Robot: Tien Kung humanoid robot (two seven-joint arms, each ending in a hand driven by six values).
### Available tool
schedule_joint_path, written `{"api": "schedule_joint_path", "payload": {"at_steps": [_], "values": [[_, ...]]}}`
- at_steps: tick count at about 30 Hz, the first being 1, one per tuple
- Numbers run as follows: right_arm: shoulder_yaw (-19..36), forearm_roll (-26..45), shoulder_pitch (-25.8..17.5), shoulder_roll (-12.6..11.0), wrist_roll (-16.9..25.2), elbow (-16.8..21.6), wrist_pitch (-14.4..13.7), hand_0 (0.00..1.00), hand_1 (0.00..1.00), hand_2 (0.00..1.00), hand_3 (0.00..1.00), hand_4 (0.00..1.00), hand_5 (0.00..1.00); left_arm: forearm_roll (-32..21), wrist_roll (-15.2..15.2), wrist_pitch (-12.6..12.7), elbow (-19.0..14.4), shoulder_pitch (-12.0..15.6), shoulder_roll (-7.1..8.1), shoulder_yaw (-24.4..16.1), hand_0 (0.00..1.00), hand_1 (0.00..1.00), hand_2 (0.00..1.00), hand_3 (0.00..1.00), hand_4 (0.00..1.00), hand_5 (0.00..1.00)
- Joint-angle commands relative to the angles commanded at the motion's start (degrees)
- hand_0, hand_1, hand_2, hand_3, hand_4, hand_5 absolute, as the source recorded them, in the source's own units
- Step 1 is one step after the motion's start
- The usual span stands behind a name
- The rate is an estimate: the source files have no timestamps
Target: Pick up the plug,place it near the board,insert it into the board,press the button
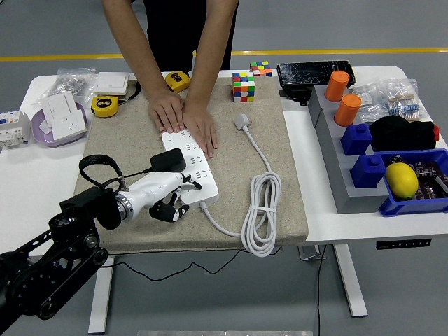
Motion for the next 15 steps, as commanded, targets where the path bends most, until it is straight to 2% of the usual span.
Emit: {"api": "schedule_joint_path", "payload": {"at_steps": [15], "values": [[-0.2, 0.3, 0.1, 0.0, 0.0, 0.0, 0.1, 0.929, 0.879, 0.824, 0.798, 0.998, 0.998, 0.7, 0.2, -0.8, 0.2, -0.2, 0.09, 0.1, 0.172, 0.006, 0.145, 0.737, 0.575, 0.002]]}}
